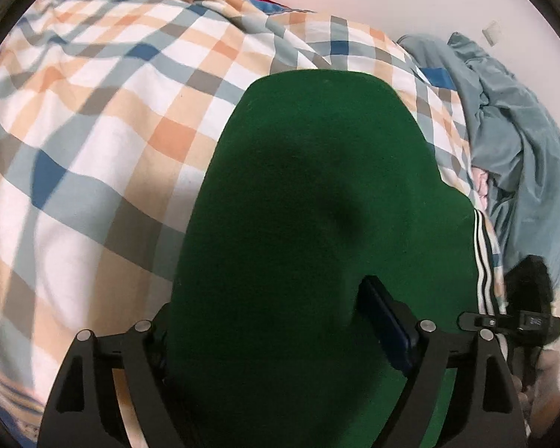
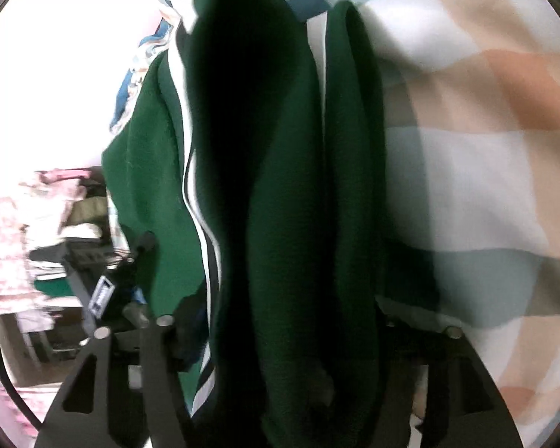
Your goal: Fold large clothes
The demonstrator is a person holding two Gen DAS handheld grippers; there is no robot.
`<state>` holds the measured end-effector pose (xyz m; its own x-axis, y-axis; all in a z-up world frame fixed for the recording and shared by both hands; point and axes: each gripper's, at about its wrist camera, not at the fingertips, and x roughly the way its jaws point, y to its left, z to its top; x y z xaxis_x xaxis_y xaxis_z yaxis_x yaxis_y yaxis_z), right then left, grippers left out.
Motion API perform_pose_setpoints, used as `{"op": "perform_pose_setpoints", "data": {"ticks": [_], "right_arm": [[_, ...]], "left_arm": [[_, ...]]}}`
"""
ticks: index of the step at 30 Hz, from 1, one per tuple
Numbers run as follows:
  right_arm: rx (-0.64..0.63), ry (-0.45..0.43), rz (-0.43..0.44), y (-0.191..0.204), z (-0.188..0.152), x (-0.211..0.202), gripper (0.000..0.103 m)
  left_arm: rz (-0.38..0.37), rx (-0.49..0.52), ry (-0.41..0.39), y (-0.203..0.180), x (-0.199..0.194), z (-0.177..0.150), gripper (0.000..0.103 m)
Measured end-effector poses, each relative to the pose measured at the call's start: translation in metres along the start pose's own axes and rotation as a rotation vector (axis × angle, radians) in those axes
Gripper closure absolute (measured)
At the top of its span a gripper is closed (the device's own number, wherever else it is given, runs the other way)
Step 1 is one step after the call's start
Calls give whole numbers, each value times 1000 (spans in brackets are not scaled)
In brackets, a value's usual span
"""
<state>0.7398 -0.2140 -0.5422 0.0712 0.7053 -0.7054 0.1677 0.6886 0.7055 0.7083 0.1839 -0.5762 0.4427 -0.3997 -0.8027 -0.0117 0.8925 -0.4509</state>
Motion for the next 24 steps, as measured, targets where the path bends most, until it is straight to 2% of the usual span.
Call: {"op": "perform_pose_setpoints", "data": {"ticks": [2, 4, 6, 7, 9, 10, 11, 14, 16, 17, 21, 24], "right_arm": [[-21, -42, -99, 42, -14, 0, 19], [-81, -113, -313, 69, -27, -12, 10], [-140, -168, -462, 63, -38, -33, 9], [-164, -189, -521, 32, -34, -52, 9], [-215, -234, -655, 60, -60, -57, 9], [-233, -251, -693, 73, -74, -59, 9], [-244, -264, -713, 109, -98, -48, 9], [-260, -299, -762, 113, -145, -63, 9], [-258, -325, -785, 123, -187, -76, 9], [-269, -337, -794, 142, -220, -76, 9], [-292, -382, -815, 214, -309, -117, 9], [-298, -419, -809, 242, -355, -161, 8]], "left_arm": [[56, -4, 5, -7, -6, 3, 18], [148, 5, 4, -18, -18, -1, 18], [262, 52, -26, -33, -36, -12, 19], [305, 82, -44, -40, -46, -19, 18], [399, 128, -69, -56, -68, -36, 16], [430, 139, -74, -64, -80, -47, 8], [463, 151, -77, -73, -94, -58, 2], [526, 156, -83, -93, -133, -83, 1], [549, 158, -99, -106, -162, -97, 1], [557, 159, -111, -114, -182, -105, 1], [568, 145, -146, -140, -251, -124, 1], [570, 146, -168, -166, -303, -137, 1]]}}
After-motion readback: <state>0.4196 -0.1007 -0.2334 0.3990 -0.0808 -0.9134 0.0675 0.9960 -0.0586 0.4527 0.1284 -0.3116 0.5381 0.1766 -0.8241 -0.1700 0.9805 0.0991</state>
